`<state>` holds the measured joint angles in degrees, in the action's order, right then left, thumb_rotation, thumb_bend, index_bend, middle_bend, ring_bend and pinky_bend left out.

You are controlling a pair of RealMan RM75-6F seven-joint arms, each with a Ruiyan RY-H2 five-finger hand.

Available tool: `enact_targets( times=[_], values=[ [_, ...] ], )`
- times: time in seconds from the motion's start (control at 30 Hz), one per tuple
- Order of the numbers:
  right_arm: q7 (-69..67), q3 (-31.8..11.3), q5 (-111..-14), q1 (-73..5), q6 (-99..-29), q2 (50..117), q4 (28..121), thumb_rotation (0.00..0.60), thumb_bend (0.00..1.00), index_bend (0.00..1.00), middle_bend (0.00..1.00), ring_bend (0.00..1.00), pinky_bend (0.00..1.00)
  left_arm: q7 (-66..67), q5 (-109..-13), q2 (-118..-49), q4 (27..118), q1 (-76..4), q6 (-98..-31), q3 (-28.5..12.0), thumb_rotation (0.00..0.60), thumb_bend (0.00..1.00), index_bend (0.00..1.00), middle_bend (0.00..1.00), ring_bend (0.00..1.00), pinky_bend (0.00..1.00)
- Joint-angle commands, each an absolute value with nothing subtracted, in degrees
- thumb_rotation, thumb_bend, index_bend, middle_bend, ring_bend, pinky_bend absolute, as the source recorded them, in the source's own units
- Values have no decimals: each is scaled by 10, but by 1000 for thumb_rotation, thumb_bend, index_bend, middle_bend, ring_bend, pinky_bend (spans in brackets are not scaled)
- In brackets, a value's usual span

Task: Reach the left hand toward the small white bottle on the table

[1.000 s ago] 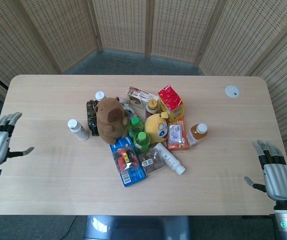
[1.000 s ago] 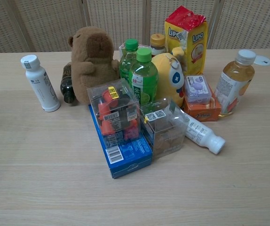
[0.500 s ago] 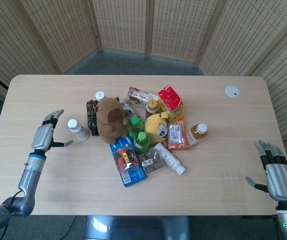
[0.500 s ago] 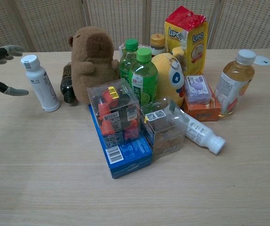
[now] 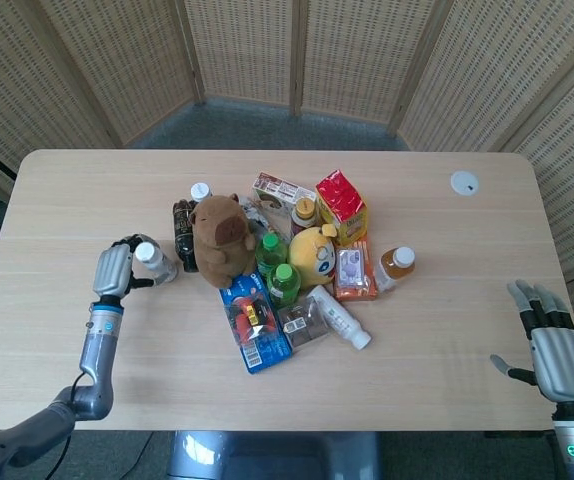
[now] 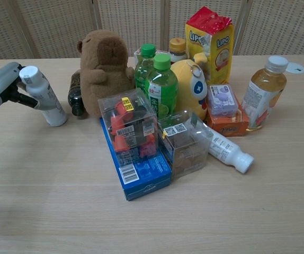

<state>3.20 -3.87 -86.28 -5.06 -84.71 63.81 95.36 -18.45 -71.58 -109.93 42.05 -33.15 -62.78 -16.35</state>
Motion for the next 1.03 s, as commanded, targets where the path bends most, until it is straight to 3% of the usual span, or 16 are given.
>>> enact_targets(
  times=[0.03,0.3,0.73,1.03],
  values=[
    [31,-39,-863,-50,-848,637,954,600,0,0,0,0,0,-192,-725,-1131,385,-342,-657,-166,600,0,917,894,720,724],
    [30,-39,-864,-49,-849,635,958,600,0,0,0,0,0,-203,-750,-1087,454,-336,-720,-174,600,0,917,894,720,725],
    [37,-36,-867,-49,-848,636,962,600,0,0,0,0,0,-37,-778,-895,840,-321,-828,-239,600,0,916,890,721,720],
    [42,-34,-868,-50,-845,637,962,600,0,0,0,0,0,12,-777,-843,931,-317,-839,-253,600,0,917,889,721,720]
  ],
)
